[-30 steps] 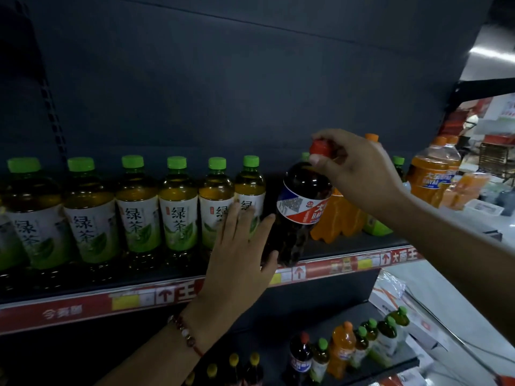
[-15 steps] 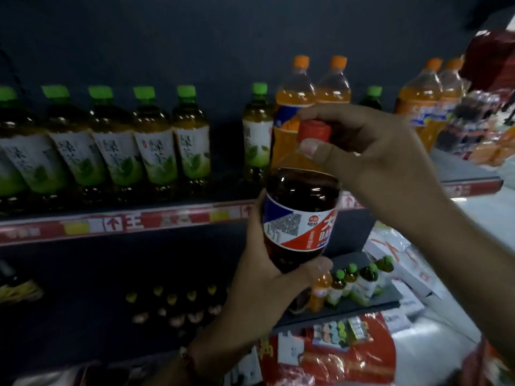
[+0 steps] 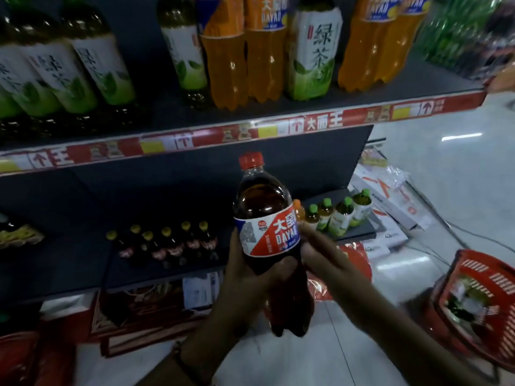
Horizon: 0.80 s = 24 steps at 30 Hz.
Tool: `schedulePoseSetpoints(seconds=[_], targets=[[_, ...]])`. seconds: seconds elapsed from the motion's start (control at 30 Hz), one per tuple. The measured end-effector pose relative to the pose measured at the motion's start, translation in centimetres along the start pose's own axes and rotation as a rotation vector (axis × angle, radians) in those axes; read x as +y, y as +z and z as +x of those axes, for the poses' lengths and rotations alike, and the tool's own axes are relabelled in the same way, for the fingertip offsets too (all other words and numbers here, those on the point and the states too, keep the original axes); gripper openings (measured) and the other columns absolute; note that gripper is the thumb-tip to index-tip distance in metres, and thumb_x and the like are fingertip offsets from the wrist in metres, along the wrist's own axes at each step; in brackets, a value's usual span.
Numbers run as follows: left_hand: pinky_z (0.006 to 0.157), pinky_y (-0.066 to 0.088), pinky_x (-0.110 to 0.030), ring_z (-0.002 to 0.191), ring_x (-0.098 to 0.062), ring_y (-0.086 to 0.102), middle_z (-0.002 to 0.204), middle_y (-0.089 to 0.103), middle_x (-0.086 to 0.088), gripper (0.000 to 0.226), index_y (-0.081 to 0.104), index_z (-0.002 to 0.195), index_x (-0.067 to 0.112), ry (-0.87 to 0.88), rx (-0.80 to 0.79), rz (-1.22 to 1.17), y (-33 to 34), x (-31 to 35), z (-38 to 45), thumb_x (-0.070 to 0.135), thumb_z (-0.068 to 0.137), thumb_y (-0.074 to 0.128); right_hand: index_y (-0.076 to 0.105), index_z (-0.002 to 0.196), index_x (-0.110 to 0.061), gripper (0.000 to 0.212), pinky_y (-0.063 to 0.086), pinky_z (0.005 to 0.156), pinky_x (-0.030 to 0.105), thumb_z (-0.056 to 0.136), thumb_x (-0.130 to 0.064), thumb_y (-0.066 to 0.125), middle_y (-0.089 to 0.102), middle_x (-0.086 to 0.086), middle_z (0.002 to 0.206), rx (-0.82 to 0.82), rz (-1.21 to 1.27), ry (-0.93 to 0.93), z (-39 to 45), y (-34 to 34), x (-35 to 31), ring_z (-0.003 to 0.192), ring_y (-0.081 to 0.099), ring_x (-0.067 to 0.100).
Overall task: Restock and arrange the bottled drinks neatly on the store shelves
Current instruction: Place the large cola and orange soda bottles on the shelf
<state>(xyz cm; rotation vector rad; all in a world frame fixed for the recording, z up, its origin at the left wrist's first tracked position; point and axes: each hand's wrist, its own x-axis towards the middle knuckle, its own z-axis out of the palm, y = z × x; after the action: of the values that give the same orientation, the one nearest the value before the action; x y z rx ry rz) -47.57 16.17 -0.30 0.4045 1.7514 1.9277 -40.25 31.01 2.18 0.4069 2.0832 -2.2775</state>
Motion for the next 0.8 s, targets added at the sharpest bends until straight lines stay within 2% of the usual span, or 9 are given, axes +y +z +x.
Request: schedulePoseSetpoints(seconds=[0.1, 0.17, 0.27, 0.43, 0.53, 0.6, 0.67, 0.73, 0.8], targets=[[0.073, 0.058, -0.021, 0.105, -0.004, 0.066, 0.11, 0.069, 0.019, 0.085, 0.044, 0.127, 0.044, -0.086, 0.023, -0.045, 0.2, -1.5, -0.9, 0.042, 0.052, 0.084, 0.047, 0.122, -0.043, 0.056, 0.052, 0.075, 0.023, 0.073, -0.057, 0.07, 0.061, -0.01, 0.114, -0.109, 0.113, 0.238, -1.9, -0.5, 5.0, 0.097, 0.063, 0.008], [0.073, 0.057, -0.021, 0.105, -0.006, 0.067, 0.111, 0.069, 0.017, 0.083, 0.045, 0.129, 0.042, -0.125, 0.037, -0.057, 0.1, -2.5, -1.6, 0.037, 0.056, 0.085, 0.046, 0.131, -0.028, 0.073, 0.051, 0.07, 0.025, 0.069, -0.049, 0.078, 0.066, 0.004, 0.111, -0.227, 0.14, 0.285, -2.7, -0.2, 7.5, 0.085, 0.067, 0.013], [0.078, 0.057, -0.024, 0.106, -0.008, 0.067, 0.113, 0.07, 0.013, 0.076, 0.049, 0.125, 0.039, -0.175, 0.069, -0.06, -0.2, -4.1, -2.5, 0.042, 0.056, 0.082, 0.045, 0.134, -0.019, 0.069, 0.05, 0.063, 0.026, 0.074, -0.022, 0.08, 0.066, 0.012, 0.106, -0.215, 0.161, 0.328, -2.9, 0.6, 9.5, 0.074, 0.066, 0.015], [0.073, 0.056, -0.021, 0.1, -0.008, 0.069, 0.108, 0.074, 0.011, 0.066, 0.059, 0.12, 0.03, -0.263, 0.15, -0.045, -2.7, -6.2, -2.1, 0.047, 0.06, 0.079, 0.051, 0.119, -0.03, 0.06, 0.058, 0.069, 0.036, 0.073, -0.003, 0.079, 0.067, 0.006, 0.107, -0.077, 0.095, 0.382, -2.9, 1.8, 12.3, 0.078, 0.072, 0.022], [0.075, 0.056, -0.021, 0.103, -0.012, 0.069, 0.112, 0.074, 0.003, 0.068, 0.06, 0.122, 0.023, -0.287, 0.188, -0.021, -4.2, -7.7, -1.6, 0.042, 0.06, 0.082, 0.052, 0.117, -0.031, 0.064, 0.06, 0.069, 0.033, 0.068, -0.004, 0.084, 0.066, 0.003, 0.109, -0.016, 0.003, 0.396, -2.4, 2.1, 14.1, 0.086, 0.072, 0.019], [0.075, 0.056, -0.022, 0.105, -0.015, 0.068, 0.115, 0.071, -0.002, 0.061, 0.059, 0.122, 0.022, -0.284, 0.217, 0.007, -5.2, -8.9, -1.3, 0.03, 0.069, 0.089, 0.054, 0.117, -0.033, 0.069, 0.059, 0.071, 0.031, 0.063, -0.007, 0.087, 0.066, -0.002, 0.109, 0.002, -0.021, 0.411, -1.7, 2.5, 15.6, 0.09, 0.071, 0.016], [0.074, 0.056, -0.021, 0.105, -0.009, 0.066, 0.117, 0.066, 0.003, 0.056, 0.055, 0.12, 0.027, -0.263, 0.234, 0.019, -6.4, -9.7, -0.5, 0.023, 0.07, 0.079, 0.054, 0.116, -0.041, 0.073, 0.059, 0.08, 0.034, 0.058, -0.017, 0.091, 0.066, -0.008, 0.111, 0.017, -0.053, 0.413, -0.6, 3.1, 17.4, 0.097, 0.069, 0.014], [0.074, 0.056, -0.019, 0.105, -0.001, 0.063, 0.121, 0.06, 0.007, 0.067, 0.047, 0.128, 0.029, -0.245, 0.225, 0.049, -7.9, -10.6, 0.6, 0.023, 0.067, 0.075, 0.053, 0.116, -0.047, 0.078, 0.058, 0.087, 0.04, 0.051, -0.032, 0.093, 0.065, -0.011, 0.115, 0.024, -0.099, 0.394, 1.0, 3.5, 19.3, 0.102, 0.067, 0.012], [0.076, 0.056, -0.02, 0.11, -0.005, 0.061, 0.126, 0.057, 0.005, 0.077, 0.041, 0.134, 0.029, -0.243, 0.216, 0.065, -9.5, -11.8, 1.9, 0.024, 0.066, 0.077, 0.051, 0.119, -0.047, 0.08, 0.057, 0.089, 0.038, 0.052, -0.034, 0.093, 0.065, -0.013, 0.116, 0.031, -0.127, 0.376, 2.9, 4.0, 21.1, 0.104, 0.065, 0.009]])
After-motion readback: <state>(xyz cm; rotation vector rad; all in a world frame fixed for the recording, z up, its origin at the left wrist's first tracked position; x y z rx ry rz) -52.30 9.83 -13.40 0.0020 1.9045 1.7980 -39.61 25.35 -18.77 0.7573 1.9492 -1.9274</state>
